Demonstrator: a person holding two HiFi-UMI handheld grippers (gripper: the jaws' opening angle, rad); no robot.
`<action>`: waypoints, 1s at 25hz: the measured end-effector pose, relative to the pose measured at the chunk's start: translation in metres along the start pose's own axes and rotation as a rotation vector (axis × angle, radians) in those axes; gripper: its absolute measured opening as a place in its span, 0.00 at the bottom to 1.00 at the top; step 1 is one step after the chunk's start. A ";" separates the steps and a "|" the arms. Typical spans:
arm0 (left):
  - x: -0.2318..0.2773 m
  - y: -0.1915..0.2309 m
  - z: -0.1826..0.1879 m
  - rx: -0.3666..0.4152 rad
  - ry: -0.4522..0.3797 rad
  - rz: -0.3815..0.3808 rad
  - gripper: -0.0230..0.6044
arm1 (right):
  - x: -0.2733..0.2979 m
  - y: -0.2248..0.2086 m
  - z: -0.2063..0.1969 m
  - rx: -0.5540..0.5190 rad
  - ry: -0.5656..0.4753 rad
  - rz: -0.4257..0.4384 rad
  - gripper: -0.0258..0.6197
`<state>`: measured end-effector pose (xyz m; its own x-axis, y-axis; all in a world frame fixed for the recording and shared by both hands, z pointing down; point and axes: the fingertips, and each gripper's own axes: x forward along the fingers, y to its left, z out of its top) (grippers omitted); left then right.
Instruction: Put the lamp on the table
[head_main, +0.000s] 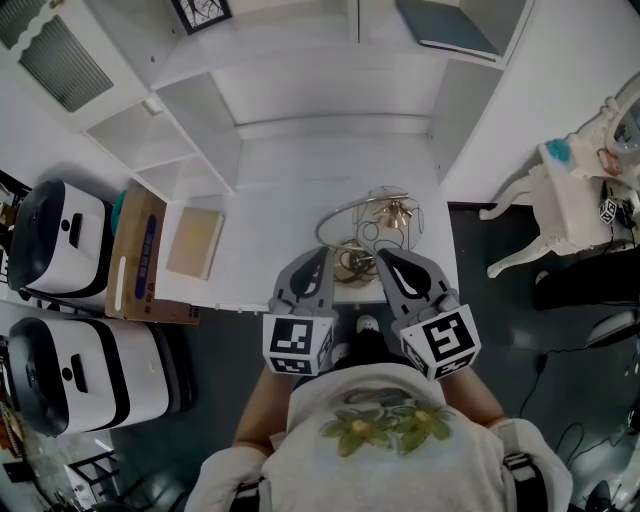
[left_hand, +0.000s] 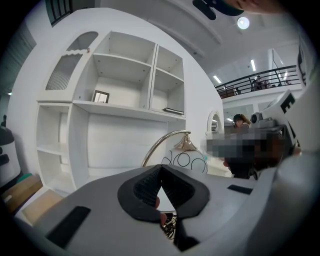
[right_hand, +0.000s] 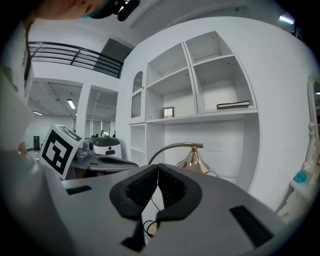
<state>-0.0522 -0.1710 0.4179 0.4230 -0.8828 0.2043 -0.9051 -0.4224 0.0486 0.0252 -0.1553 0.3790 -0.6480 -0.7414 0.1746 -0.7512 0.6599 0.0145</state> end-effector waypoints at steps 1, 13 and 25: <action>0.000 -0.001 0.000 -0.001 0.001 -0.002 0.08 | 0.000 0.000 -0.001 -0.001 0.004 0.002 0.09; 0.004 -0.011 -0.001 -0.024 0.020 -0.036 0.08 | 0.003 0.000 -0.008 -0.018 0.041 0.006 0.09; 0.011 -0.009 -0.008 -0.027 0.045 -0.040 0.08 | 0.008 -0.004 -0.013 -0.018 0.061 0.001 0.09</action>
<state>-0.0398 -0.1752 0.4274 0.4568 -0.8549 0.2459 -0.8887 -0.4506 0.0841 0.0246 -0.1623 0.3931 -0.6394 -0.7324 0.2342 -0.7478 0.6631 0.0322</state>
